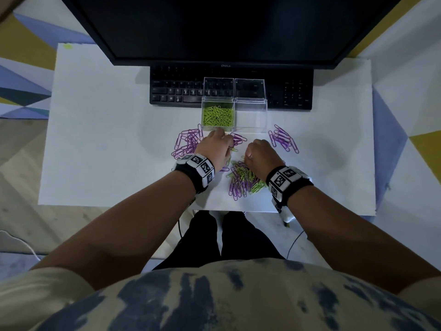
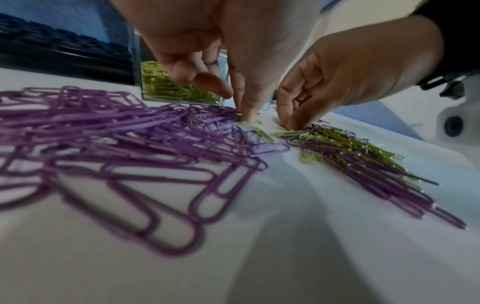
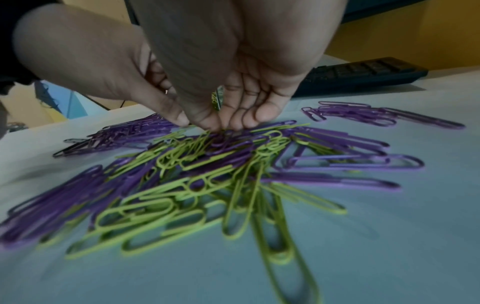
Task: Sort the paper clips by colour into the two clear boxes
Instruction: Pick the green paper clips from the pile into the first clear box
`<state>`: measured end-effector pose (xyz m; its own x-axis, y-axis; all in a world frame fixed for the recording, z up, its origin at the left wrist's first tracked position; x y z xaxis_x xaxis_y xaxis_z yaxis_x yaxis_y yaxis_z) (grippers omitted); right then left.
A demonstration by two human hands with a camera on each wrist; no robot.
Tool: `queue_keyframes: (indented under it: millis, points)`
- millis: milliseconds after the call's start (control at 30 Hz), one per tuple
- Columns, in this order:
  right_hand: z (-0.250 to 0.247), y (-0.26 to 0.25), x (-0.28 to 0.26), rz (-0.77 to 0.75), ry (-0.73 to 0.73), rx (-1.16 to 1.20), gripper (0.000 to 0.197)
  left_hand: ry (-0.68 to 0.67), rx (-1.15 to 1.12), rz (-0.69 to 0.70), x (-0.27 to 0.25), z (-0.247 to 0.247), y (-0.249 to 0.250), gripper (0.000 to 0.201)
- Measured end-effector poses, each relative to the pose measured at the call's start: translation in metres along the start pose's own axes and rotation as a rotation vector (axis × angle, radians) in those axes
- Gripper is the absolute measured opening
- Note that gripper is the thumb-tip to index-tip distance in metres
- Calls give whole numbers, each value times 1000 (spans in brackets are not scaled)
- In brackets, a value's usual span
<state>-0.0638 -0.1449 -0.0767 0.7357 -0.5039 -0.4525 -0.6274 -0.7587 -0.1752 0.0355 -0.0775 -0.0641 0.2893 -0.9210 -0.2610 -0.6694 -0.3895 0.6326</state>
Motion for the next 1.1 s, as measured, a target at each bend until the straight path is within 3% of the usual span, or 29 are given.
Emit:
queue_keyframes:
  millis: [133, 300, 467, 533, 600, 733, 933, 1100]
  points:
    - [-4, 0, 2, 22, -19, 54, 8, -46, 37, 23, 1, 3, 0, 15]
    - [-14, 14, 0, 166, 36, 546, 27, -68, 23, -47, -1, 2, -12, 24]
    - [-8, 11, 4, 302, -105, 960, 18, 85, -239, -114, -12, -21, -15, 10]
    - [-5, 5, 8, 275, -125, 900, 14, 182, -430, -206, -20, -29, -25, 2]
    - [-5, -3, 13, 188, -91, 675, 14, 255, -577, -278, -24, -29, -37, 4]
    - [-7, -18, 17, 31, 19, 367, 14, 213, -697, -374, -25, -16, -46, 14]
    - [-10, -27, 21, -23, 73, 358, 27, 122, -468, -342, -21, -8, -33, 24]
    - [-12, -31, 22, -82, 98, 209, 15, 63, -298, -271, -18, -3, -36, 9]
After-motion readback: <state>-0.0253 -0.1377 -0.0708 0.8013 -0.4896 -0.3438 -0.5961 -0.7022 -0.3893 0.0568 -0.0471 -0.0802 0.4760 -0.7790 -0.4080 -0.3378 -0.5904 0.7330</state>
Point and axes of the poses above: each hand's wrist, its own x-axis towards the middle knuckle, its own z-axis out of the palm, y = z × x, the point moved 8 cm from there along x, towards the middle knuckle, and after that the axes turned 15 degrees about -x, right-handed, at the moved point
